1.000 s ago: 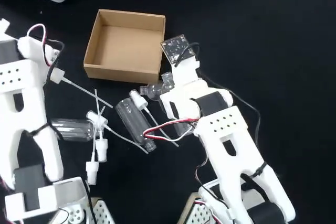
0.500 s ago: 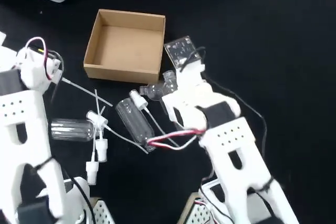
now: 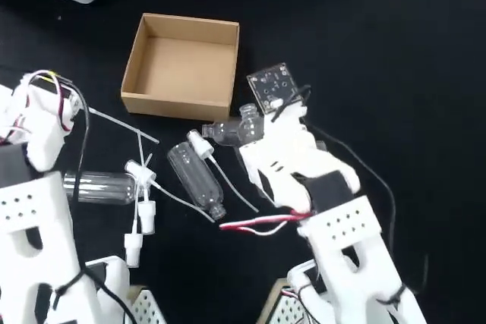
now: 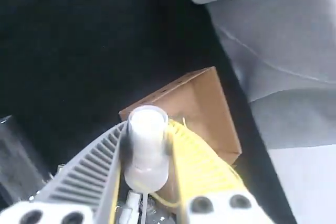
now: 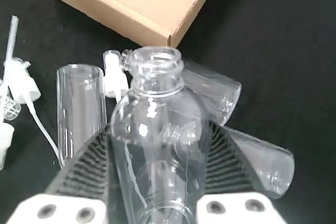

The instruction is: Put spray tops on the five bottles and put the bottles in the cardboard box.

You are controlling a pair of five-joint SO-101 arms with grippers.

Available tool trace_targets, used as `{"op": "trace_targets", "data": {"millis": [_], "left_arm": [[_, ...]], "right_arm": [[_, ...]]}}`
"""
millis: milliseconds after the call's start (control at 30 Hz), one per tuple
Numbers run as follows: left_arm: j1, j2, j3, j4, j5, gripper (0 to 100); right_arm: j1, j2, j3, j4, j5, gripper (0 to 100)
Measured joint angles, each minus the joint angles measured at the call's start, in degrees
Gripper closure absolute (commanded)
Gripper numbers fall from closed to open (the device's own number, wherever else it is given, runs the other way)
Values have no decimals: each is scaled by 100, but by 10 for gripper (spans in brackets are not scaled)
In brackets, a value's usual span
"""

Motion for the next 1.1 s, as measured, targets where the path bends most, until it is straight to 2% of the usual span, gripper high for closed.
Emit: {"op": "trace_targets", "data": {"millis": [567,1000,1100], "left_arm": [[0,-246,0,-18,0,972],[9,-1380,105,-114,0,972],[9,-1415,422,-281,0,972]], "right_arm": [[-343,-1837,1090,-527,0,949],[-343,-1908,1204,-580,0,949],[-589,-1908,1530,-897,0,949]]}}
